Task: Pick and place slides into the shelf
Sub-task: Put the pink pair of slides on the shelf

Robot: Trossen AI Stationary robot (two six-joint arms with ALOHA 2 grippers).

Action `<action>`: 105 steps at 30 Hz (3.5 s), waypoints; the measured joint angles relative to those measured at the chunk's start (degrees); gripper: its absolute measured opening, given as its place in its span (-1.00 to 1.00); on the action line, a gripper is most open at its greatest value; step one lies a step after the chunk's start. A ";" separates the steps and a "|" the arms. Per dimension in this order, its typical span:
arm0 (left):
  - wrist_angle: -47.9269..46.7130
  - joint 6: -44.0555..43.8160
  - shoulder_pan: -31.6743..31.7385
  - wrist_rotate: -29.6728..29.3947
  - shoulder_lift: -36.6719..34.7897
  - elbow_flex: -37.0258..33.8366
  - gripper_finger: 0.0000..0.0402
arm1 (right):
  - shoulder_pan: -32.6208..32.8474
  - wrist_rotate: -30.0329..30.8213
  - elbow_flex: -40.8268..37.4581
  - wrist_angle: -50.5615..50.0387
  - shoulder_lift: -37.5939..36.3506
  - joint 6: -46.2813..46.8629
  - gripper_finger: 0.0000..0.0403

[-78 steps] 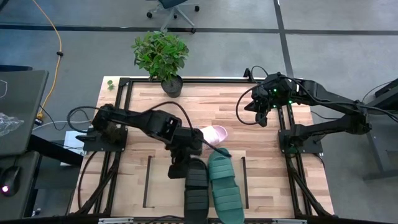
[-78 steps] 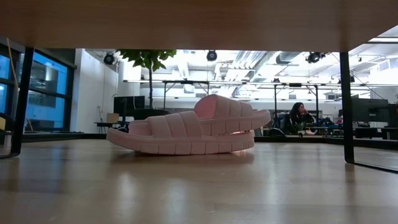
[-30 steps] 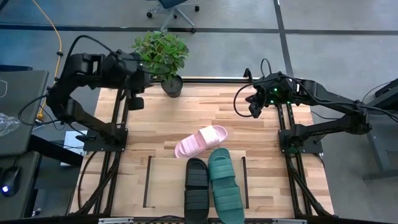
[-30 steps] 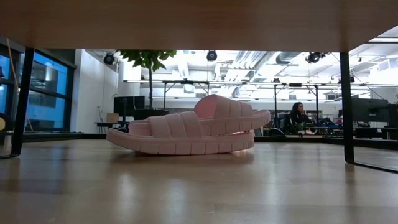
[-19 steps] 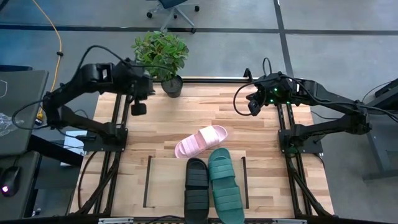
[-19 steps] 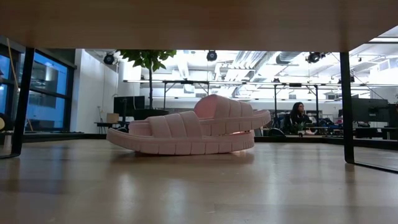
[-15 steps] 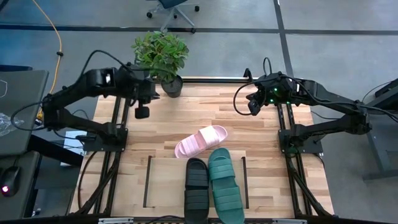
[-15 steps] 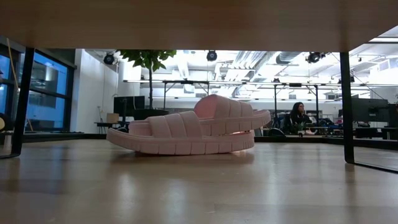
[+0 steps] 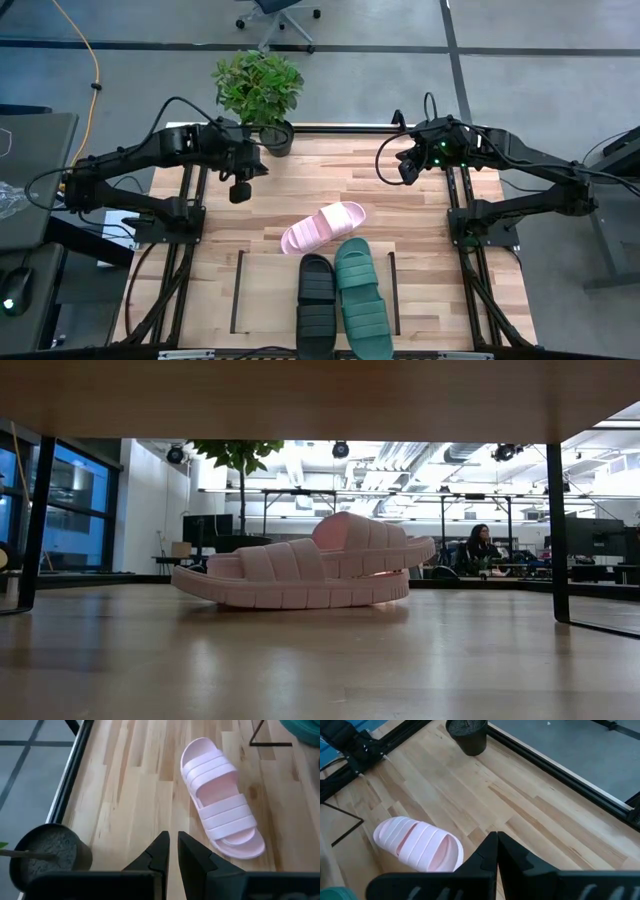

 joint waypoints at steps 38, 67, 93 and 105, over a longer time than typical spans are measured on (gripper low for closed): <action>-1.44 -21.35 0.00 -13.09 0.26 -0.44 -0.86 | 0.00 -0.55 0.00 -0.02 0.00 -1.73 -1.00; -3.45 -21.53 -0.04 -11.21 7.13 -0.44 -0.86 | -0.01 -1.38 0.00 -0.02 0.02 -3.73 -1.00; 8.67 -23.12 0.04 4.05 7.81 -0.41 -0.86 | -0.02 -2.93 0.00 0.01 0.02 -5.18 -1.00; 6.93 -22.87 0.00 -0.96 12.22 -0.44 -0.86 | 0.00 -6.55 0.02 -0.33 0.01 -4.26 -1.00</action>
